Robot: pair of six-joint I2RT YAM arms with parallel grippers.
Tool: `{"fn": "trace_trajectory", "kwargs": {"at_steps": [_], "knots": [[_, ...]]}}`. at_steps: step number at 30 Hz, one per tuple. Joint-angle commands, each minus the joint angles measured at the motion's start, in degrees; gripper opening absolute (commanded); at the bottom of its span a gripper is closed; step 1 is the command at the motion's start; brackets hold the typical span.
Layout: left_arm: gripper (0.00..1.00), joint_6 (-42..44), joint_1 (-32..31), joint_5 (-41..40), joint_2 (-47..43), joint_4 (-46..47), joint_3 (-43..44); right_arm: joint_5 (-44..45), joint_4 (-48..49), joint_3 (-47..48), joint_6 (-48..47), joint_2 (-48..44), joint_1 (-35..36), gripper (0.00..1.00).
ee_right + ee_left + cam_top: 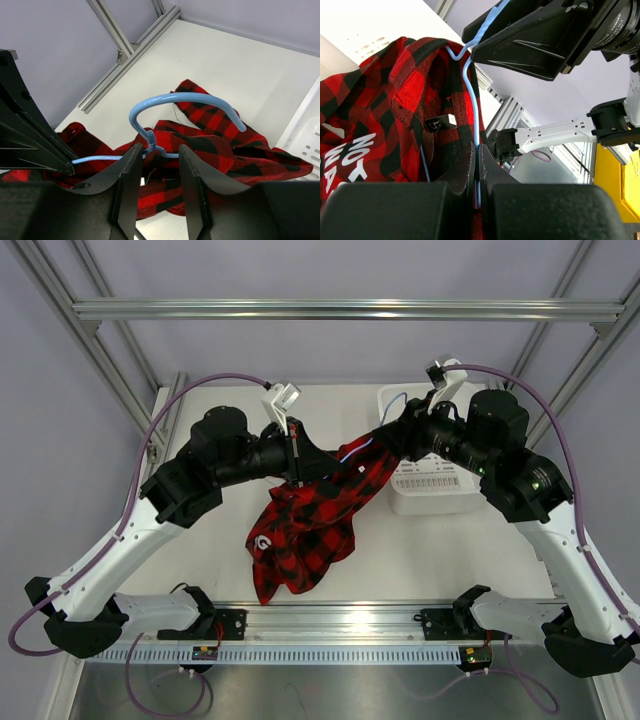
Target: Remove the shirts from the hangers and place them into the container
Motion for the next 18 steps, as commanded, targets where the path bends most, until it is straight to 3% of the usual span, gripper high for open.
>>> {"fn": "trace_trajectory", "kwargs": {"at_steps": [1,14,17,18], "knots": [[0.00,-1.11,-0.22,2.90,-0.43,6.14,2.34,2.53,3.16,-0.42,-1.15,0.32,1.13,0.39],[0.00,-2.60,-0.22,4.39,-0.61,8.69,0.76,3.42,5.97,-2.01,-1.06,1.02,1.83,0.30],[0.00,-2.60,-0.22,4.48,-0.87,8.69,0.50,3.33,6.24,-2.18,-1.06,1.29,1.92,0.21],[0.00,-2.60,-0.22,4.48,-0.87,8.69,0.41,3.50,6.41,-2.18,-0.98,1.20,1.92,0.08]]}}
